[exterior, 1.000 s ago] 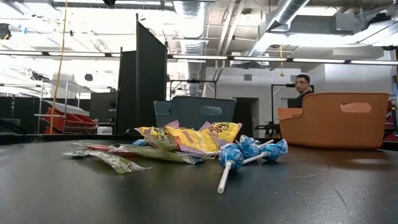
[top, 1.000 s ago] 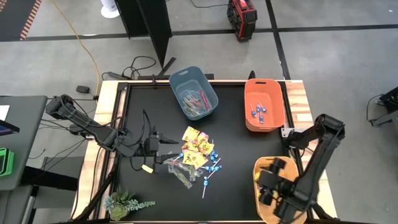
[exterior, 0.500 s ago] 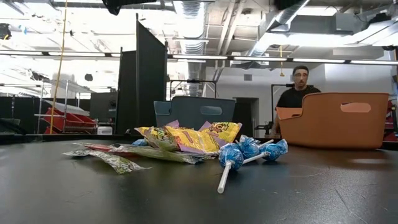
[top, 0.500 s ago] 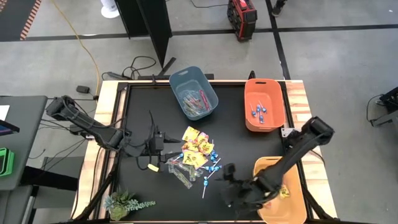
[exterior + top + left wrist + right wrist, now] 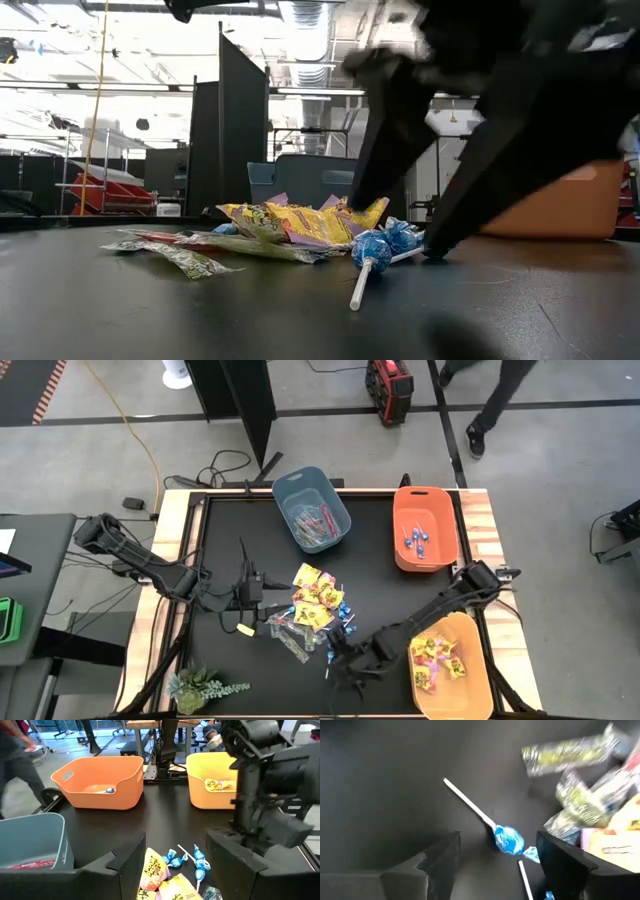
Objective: Sort candy
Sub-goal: Put the blue candy into the orange bin
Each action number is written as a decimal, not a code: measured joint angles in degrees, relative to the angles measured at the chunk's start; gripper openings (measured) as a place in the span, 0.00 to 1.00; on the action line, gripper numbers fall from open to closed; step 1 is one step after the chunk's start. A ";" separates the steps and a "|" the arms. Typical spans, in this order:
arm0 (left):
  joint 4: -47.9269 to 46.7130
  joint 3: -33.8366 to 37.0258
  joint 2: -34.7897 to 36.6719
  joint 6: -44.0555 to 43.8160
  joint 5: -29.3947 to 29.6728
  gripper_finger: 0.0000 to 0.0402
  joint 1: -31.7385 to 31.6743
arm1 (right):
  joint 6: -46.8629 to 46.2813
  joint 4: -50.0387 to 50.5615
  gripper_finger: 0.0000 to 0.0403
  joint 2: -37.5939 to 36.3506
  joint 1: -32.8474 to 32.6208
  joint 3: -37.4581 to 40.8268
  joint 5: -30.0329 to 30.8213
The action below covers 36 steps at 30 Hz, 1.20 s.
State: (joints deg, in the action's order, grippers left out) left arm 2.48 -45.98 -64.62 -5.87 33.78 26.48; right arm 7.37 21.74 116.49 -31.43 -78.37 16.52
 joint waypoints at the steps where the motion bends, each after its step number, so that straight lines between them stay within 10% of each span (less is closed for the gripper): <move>1: -0.19 0.00 0.00 0.02 0.00 0.50 0.00 | 0.36 -0.05 0.66 0.44 0.49 0.00 -0.07; 18: -0.56 0.00 0.00 -0.28 0.00 0.50 -0.02 | 1.30 0.24 0.34 1.01 4.59 -0.07 -6.22; 36: -1.43 0.02 0.02 -1.24 0.00 0.50 -0.02 | -0.43 -3.01 0.31 4.22 4.50 -0.23 -6.10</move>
State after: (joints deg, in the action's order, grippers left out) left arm 1.06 -45.95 -64.60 -7.11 33.78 26.46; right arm 6.94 18.74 120.71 -26.94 -78.60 10.43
